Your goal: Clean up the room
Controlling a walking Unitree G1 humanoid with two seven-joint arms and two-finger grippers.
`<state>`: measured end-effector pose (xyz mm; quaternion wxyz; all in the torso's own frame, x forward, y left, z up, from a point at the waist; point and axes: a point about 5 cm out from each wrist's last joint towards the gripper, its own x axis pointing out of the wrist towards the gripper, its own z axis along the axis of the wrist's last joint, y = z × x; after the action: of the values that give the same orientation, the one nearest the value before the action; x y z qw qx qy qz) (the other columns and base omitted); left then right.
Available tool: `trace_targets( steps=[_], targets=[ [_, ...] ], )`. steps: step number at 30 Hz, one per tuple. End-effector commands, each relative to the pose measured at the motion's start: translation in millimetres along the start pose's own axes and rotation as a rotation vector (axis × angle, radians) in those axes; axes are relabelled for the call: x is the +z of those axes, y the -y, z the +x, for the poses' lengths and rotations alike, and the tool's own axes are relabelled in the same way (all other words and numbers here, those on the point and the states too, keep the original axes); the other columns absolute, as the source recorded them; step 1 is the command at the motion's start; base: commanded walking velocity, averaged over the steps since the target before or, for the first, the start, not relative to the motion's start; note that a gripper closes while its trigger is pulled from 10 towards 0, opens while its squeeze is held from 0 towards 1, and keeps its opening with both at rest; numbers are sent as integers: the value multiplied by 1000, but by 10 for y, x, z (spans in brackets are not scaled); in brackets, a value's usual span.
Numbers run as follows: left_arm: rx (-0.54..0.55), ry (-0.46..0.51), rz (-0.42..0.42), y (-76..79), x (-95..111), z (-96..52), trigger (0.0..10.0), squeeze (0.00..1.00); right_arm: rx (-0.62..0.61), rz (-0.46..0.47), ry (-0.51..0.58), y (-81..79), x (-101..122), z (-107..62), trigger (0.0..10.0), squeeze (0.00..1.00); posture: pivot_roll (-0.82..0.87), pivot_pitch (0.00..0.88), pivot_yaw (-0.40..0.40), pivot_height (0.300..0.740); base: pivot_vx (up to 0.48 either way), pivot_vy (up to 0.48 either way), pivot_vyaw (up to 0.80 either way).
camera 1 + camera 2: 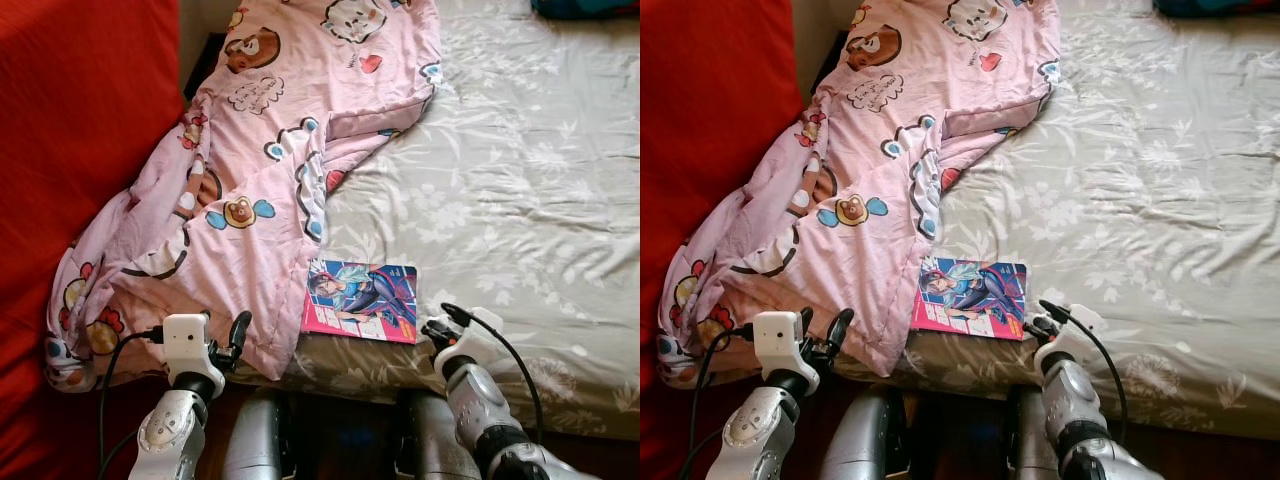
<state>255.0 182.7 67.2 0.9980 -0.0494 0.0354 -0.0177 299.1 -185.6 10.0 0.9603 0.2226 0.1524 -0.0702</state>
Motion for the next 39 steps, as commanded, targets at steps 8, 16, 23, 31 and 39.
trace_targets(
  steps=[8,16,23,31,39],
  targets=[
    [111,-162,-64,-185,-477,-184,10000,0,48,-245,44,204,-273,-375,10000,0,-68,204,26,623,0,0,0],
    [118,-211,-54,-221,-635,-241,10000,0,32,-261,48,227,-294,-401,10000,0,-63,178,25,638,0,0,0],
    [116,-271,-48,-239,-795,-253,10000,0,11,-281,-36,255,-409,-405,10000,0,-58,171,22,688,0,0,0],
    [91,-360,-26,-230,-973,-256,10000,0,-36,-330,-213,406,-673,-514,10000,0,-64,183,28,730,0,0,0],
    [84,-550,-3,-207,-1252,-384,10000,0,-108,-360,-446,603,-1002,-751,10000,0,-57,183,29,730,0,0,0]
  ],
)
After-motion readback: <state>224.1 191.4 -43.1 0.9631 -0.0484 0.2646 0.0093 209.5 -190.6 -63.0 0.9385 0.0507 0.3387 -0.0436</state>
